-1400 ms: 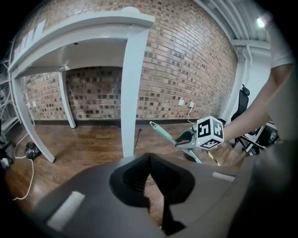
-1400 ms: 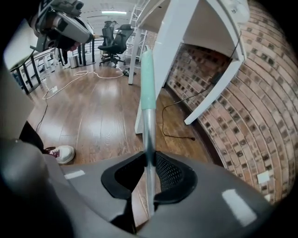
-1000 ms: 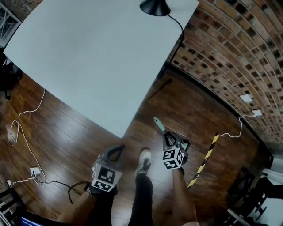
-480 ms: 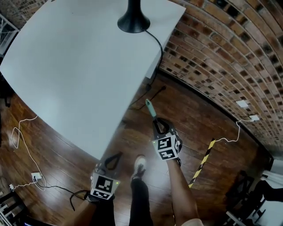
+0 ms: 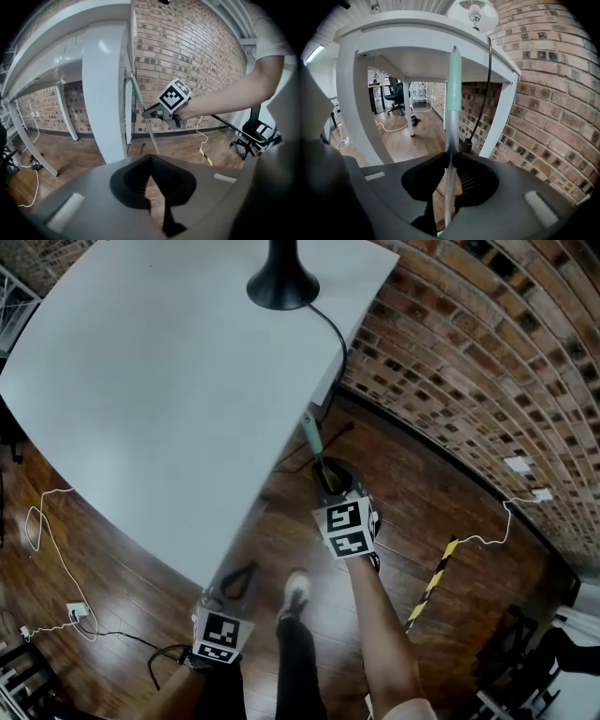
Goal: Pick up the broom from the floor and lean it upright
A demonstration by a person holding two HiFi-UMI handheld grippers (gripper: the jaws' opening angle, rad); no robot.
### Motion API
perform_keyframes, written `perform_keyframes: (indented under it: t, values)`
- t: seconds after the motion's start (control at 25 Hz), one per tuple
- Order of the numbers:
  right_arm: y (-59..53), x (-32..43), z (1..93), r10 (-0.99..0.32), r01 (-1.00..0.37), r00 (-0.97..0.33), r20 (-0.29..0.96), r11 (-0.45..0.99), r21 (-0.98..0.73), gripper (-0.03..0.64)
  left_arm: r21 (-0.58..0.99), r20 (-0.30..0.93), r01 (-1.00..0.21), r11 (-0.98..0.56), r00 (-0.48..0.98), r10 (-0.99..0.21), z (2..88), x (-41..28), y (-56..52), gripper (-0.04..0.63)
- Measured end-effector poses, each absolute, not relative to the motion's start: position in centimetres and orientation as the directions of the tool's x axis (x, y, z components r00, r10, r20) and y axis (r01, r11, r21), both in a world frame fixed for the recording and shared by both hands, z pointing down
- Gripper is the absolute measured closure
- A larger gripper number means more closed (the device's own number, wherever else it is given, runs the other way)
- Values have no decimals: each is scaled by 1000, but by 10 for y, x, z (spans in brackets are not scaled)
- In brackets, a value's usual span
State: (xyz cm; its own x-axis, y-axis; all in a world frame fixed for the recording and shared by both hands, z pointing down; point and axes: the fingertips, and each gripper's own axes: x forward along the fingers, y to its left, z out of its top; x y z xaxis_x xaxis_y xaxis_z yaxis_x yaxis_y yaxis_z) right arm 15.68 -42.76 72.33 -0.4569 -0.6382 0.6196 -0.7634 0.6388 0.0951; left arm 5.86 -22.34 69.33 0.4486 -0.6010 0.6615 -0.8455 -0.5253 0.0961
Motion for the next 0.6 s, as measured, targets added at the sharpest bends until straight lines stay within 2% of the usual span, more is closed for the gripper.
perform_keyframes:
  t: [0.6]
  values:
    - [-437, 142, 707, -676, -760, -485, 555, 639, 115, 514, 91, 670, -844, -528, 444, -595, 699, 61, -218, 596]
